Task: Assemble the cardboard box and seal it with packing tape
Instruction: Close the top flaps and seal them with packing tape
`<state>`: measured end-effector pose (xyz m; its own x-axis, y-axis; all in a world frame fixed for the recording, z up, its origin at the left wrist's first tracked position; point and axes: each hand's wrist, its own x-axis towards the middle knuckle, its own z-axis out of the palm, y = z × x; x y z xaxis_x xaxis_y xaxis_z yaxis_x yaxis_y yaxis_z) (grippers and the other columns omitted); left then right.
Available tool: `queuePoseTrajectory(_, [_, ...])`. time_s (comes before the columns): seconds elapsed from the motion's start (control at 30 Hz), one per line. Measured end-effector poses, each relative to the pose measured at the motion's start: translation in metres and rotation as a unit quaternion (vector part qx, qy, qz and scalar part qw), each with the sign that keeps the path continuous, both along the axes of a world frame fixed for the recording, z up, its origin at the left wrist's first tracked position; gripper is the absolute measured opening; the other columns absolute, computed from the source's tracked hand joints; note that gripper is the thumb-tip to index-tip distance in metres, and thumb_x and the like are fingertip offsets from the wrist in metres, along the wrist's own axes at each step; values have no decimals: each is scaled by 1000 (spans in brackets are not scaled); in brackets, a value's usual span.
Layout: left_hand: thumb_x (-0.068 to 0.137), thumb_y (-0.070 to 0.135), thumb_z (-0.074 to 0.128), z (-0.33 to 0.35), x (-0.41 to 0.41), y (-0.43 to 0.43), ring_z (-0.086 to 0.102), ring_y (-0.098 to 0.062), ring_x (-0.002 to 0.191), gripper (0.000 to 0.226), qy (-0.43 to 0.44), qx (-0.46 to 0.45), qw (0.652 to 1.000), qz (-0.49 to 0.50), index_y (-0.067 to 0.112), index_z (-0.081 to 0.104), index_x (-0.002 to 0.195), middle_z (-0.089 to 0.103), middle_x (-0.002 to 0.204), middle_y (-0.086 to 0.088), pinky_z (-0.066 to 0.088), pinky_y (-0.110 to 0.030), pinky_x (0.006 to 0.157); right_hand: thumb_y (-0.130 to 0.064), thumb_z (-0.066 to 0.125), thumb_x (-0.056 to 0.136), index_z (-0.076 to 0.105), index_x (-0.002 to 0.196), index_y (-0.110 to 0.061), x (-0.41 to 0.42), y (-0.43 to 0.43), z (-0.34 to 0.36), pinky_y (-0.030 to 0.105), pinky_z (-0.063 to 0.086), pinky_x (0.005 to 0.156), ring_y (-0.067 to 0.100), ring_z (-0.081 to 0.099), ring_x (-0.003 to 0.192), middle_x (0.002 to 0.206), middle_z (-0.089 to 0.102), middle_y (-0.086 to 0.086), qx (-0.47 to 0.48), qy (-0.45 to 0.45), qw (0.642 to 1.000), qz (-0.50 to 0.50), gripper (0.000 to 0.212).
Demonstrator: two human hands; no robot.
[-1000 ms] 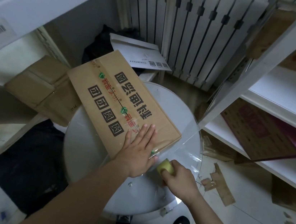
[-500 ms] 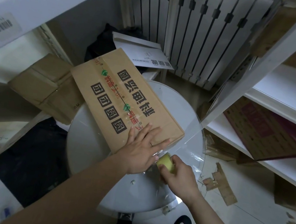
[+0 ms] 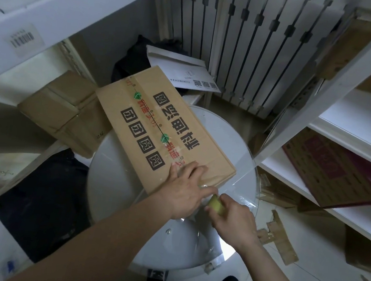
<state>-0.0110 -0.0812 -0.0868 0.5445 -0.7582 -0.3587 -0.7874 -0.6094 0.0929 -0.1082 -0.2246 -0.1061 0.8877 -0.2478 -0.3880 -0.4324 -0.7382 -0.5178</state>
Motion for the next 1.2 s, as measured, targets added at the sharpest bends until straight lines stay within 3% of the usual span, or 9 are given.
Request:
queuePoseTrajectory(0.13, [101, 36, 34, 2, 2, -6, 0, -32, 143, 27, 3, -19, 1000, 5, 38, 41, 127, 12, 151, -12, 12, -69, 106, -65, 44, 75, 47, 78, -28, -4, 3, -1, 35, 51, 71, 24, 64, 80, 70, 70, -1, 46, 4, 997, -65, 37])
queuePoseTrajectory(0.23, [101, 36, 35, -6, 4, -8, -11, -26, 147, 22, 34, -64, 997, 16, 34, 45, 120, 9, 154, -10, 0, -69, 110, -64, 51, 80, 49, 74, -22, -3, 6, -1, 35, 51, 68, 23, 63, 76, 65, 68, 0, 53, -2, 994, -94, 42])
queuePoseTrajectory(0.37, [97, 43, 37, -21, 10, 0, -29, -19, 145, 65, 57, -82, 994, 54, 26, 8, 153, -23, 160, 1, -15, -56, 113, -55, 59, 84, 55, 74, -17, -3, 5, -1, 32, 49, 68, 18, 63, 76, 64, 69, -4, 89, 9, 990, -110, 40])
queuePoseTrajectory(0.47, [96, 55, 27, -27, 12, 7, -37, -18, 141, 79, 27, -44, 998, 30, 19, -15, 153, -34, 156, 3, -18, -51, 113, -46, 60, 87, 63, 70, -21, -3, 5, 3, 28, 48, 69, 13, 64, 75, 63, 70, -11, 116, 20, 988, -99, 30])
queuePoseTrajectory(0.73, [95, 55, 18, -32, 13, 7, -37, -17, 140, 77, 10, -32, 999, 23, 19, -20, 151, -36, 155, 3, -22, -47, 111, -37, 62, 75, 61, 72, -29, -7, 0, -2, 31, 46, 66, 15, 58, 67, 63, 63, -11, 205, 28, 972, -111, 9])
queuePoseTrajectory(0.83, [95, 55, 17, -33, 13, 7, -36, -17, 141, 77, 5, -32, 999, 17, 19, -20, 151, -34, 156, 3, -22, -47, 110, -45, 55, 57, 60, 76, -20, -12, -10, -3, 35, 47, 63, 23, 57, 65, 67, 61, 8, 237, 39, 963, -120, 31])
queuePoseTrajectory(0.93, [96, 54, 18, -34, 13, 9, -35, -18, 142, 76, 6, -36, 999, 14, 18, -19, 152, -33, 156, 2, -22, -47, 111, -43, 59, 64, 56, 75, -14, -15, -18, -1, 32, 40, 62, 18, 53, 64, 70, 60, 13, 224, 36, 969, -102, 32])
queuePoseTrajectory(1.07, [98, 52, 22, -34, 13, 9, -34, -18, 142, 76, 10, -38, 999, 17, 18, -18, 152, -32, 157, 1, -19, -50, 113, -30, 66, 81, 51, 72, -13, -15, -24, 6, 31, 36, 59, 15, 47, 61, 62, 52, 0, 207, 33, 976, -66, 24])
queuePoseTrajectory(1.2, [99, 51, 24, -32, 12, 8, -35, -18, 141, 76, 20, -39, 999, 18, 18, -19, 152, -33, 157, 2, -20, -50, 113, -42, 62, 83, 42, 67, -23, -19, -25, 11, 33, 37, 60, 20, 51, 67, 65, 55, -4, 93, 60, 994, -20, 32])
